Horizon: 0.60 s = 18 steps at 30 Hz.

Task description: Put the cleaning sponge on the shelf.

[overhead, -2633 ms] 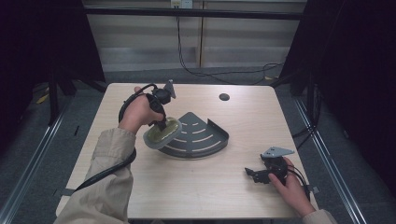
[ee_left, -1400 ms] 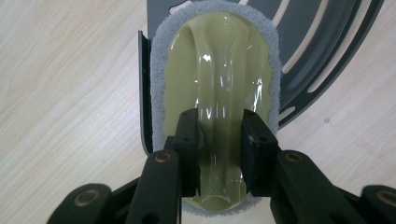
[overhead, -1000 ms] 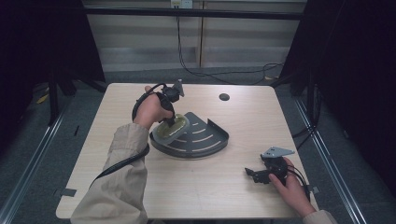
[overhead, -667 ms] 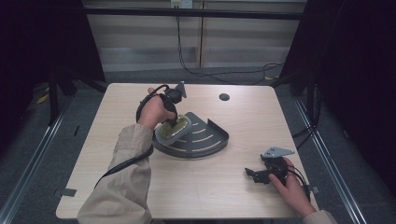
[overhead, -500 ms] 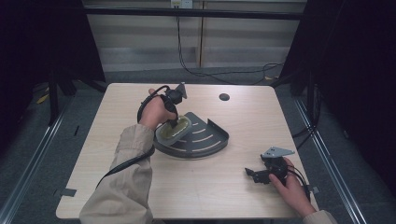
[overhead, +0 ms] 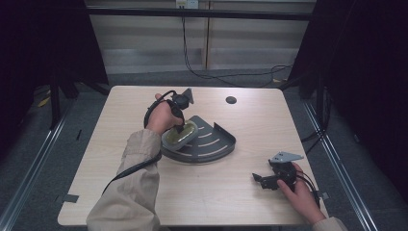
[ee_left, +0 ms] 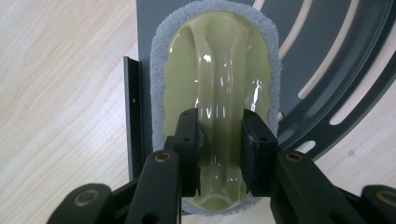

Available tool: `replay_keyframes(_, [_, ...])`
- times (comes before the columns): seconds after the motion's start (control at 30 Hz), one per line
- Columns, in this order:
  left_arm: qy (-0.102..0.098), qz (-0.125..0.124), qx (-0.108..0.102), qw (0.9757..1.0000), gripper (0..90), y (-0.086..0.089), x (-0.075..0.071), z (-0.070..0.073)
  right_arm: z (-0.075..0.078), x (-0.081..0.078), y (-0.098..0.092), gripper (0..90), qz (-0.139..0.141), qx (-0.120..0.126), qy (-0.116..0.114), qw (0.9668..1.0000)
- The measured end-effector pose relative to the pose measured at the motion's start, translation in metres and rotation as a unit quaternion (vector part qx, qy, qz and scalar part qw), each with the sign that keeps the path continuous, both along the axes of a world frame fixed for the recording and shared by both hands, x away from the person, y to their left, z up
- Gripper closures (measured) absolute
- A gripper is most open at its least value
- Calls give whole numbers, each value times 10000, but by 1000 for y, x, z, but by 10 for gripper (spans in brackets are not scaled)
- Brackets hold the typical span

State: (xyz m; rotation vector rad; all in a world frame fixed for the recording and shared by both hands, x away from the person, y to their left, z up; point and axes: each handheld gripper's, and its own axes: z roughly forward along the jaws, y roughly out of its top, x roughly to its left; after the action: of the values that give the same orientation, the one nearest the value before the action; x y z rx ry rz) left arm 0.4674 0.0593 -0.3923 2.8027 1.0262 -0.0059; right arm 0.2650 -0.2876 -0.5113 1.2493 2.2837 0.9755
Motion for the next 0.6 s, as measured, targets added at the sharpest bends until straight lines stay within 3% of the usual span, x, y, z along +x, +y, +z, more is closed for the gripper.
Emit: replay_keyframes(0.6, [-83,67,0,9999,711,6,3,-13,0,-1,0,106,11,12,-6,10000])
